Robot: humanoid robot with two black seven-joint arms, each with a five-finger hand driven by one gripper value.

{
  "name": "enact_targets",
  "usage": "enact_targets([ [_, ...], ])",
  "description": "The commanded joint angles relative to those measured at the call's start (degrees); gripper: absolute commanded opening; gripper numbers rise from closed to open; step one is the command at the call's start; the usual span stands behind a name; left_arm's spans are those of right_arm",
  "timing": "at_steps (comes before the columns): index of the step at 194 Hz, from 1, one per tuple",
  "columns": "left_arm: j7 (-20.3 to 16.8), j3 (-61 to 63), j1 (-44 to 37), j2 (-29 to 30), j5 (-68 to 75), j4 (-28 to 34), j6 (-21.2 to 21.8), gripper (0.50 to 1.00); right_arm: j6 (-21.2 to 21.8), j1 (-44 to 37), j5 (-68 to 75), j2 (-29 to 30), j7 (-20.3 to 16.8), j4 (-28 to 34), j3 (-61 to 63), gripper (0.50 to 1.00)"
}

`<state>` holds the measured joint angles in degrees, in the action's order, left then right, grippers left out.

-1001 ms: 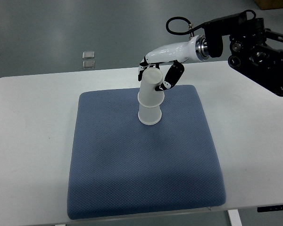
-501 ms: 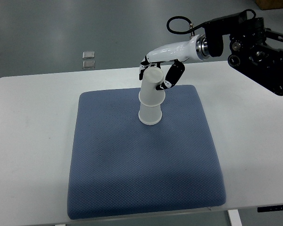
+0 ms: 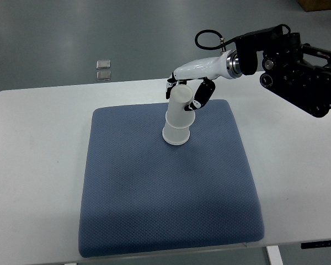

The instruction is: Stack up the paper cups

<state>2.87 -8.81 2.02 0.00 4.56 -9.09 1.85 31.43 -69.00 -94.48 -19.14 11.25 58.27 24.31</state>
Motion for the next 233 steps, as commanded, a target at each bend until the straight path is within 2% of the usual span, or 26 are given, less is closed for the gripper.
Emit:
enact_targets([
  [1, 0.0, 0.0, 0.0, 0.0, 0.0, 0.0, 0.0, 1.000, -0.1, 0.0, 0.2, 0.2, 0.0, 0.0, 0.4, 0.858],
  [11, -0.1, 0.0, 0.0, 0.0, 0.0, 0.0, 0.0, 1.000, 0.0, 0.3, 0.3, 0.2, 0.0, 0.0, 0.7, 0.862],
  [25, 0.0, 0.0, 0.0, 0.0, 0.0, -0.1, 0.0, 1.000, 0.0, 0.7, 0.7, 0.2, 0.0, 0.0, 0.8, 0.897],
  [75, -0.1, 0.0, 0.0, 0.0, -0.1, 0.0, 0.0, 1.000, -0.3, 3.5, 3.7, -0.9, 0.0, -0.3, 1.6, 0.897],
  [101, 0.0, 0.0, 0.0, 0.0, 0.0, 0.0, 0.0, 1.000, -2.7, 9.8, 12.0, -1.3, -0.3, -3.7, 7.8, 0.897],
  [114, 0.0, 0.0, 0.0, 0.0, 0.0, -0.1, 0.0, 1.000, -4.4, 12.2, 16.3, -1.3, -0.3, -6.3, 10.4, 0.897],
  [131, 0.0, 0.0, 0.0, 0.0, 0.0, 0.0, 0.0, 1.000, -8.8, 14.4, 24.1, -1.3, -1.8, -10.6, 13.0, 0.897],
  [153, 0.0, 0.0, 0.0, 0.0, 0.0, 0.0, 0.0, 1.000, -13.3, 16.2, 40.7, -1.6, -4.2, -15.5, 13.8, 0.897],
  [175, 0.0, 0.0, 0.0, 0.0, 0.0, 0.0, 0.0, 1.000, -16.1, 17.8, 55.2, -2.4, -7.4, -16.0, 14.0, 0.897],
  [209, 0.0, 0.0, 0.1, 0.0, 0.0, -0.1, 0.0, 1.000, -26.6, 21.8, 68.8, -1.7, -7.5, -15.8, 15.5, 0.897],
  [224, -0.1, 0.0, 0.0, 0.0, 0.0, 0.0, 0.0, 1.000, -27.0, 23.5, 72.7, -1.3, -7.3, -15.6, 17.8, 0.903],
  [233, -0.1, 0.0, 0.0, 0.0, 0.0, -0.1, 0.0, 1.000, -26.9, 24.6, 74.4, -1.3, -7.2, -15.5, 18.6, 0.924],
])
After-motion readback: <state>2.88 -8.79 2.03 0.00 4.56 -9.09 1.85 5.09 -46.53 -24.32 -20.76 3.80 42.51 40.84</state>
